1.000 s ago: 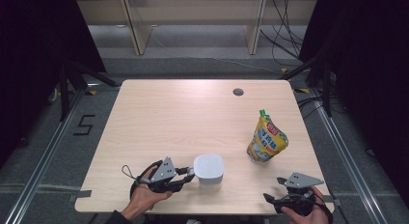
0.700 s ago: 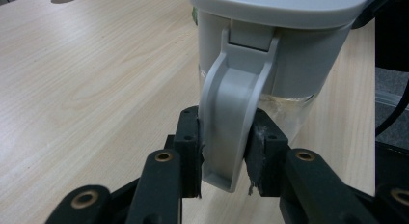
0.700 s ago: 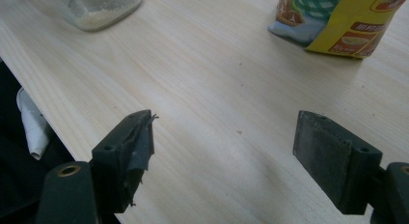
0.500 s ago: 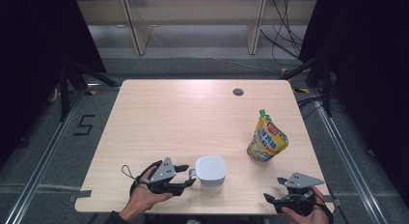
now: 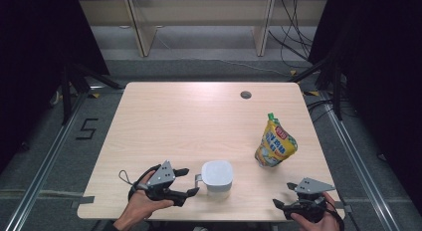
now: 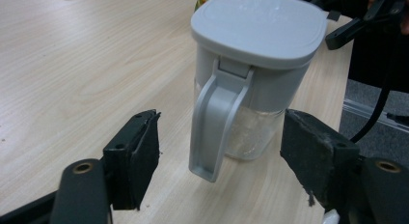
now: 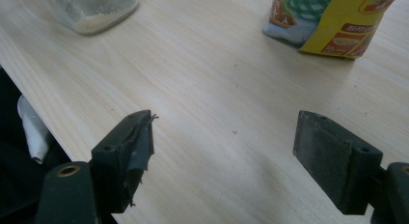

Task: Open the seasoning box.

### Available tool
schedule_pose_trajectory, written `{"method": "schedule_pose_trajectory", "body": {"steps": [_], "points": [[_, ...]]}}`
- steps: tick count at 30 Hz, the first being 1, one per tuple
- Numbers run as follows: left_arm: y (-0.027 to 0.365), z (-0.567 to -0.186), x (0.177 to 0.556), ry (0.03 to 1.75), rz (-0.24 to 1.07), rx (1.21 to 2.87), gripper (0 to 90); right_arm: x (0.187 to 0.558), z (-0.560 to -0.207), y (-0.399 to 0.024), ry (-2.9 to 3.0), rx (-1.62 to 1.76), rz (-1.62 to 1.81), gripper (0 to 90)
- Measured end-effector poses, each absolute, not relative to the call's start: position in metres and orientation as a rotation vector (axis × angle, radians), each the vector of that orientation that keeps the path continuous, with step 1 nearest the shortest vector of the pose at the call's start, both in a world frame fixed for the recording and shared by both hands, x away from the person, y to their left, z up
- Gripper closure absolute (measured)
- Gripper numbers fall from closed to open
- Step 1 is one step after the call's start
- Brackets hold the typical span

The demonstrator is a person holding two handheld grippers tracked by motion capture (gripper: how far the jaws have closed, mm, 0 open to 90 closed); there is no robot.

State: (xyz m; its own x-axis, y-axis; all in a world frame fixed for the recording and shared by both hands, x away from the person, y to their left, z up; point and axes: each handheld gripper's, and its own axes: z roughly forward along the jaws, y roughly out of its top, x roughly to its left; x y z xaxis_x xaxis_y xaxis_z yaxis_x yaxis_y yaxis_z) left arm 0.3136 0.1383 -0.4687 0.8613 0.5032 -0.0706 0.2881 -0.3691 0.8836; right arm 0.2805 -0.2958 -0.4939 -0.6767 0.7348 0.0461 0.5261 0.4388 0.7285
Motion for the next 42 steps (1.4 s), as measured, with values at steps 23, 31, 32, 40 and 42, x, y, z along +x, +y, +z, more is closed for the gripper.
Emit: {"method": "schedule_pose_trajectory", "body": {"steps": [23,31,32,40,42], "points": [[0.122,-0.435,0.31,0.574,0.321,1.91,88.9,0.276,-0.49,-0.291,2.338,1.136,1.143,22.2],[0.113,-0.432,0.318,0.581,0.31,1.914,89.0,0.276,-0.489,-0.29,2.304,1.154,1.143,20.4],[0.112,-0.433,0.318,0.591,0.297,1.909,89.1,0.276,-0.489,-0.29,2.3,1.159,1.149,20.3],[0.113,-0.436,0.321,0.593,0.3,1.91,89.0,0.278,-0.488,-0.29,2.306,1.07,1.162,25.8],[0.113,-0.437,0.321,0.594,0.284,1.896,89.0,0.278,-0.488,-0.289,2.297,1.058,1.162,27.6]]}}
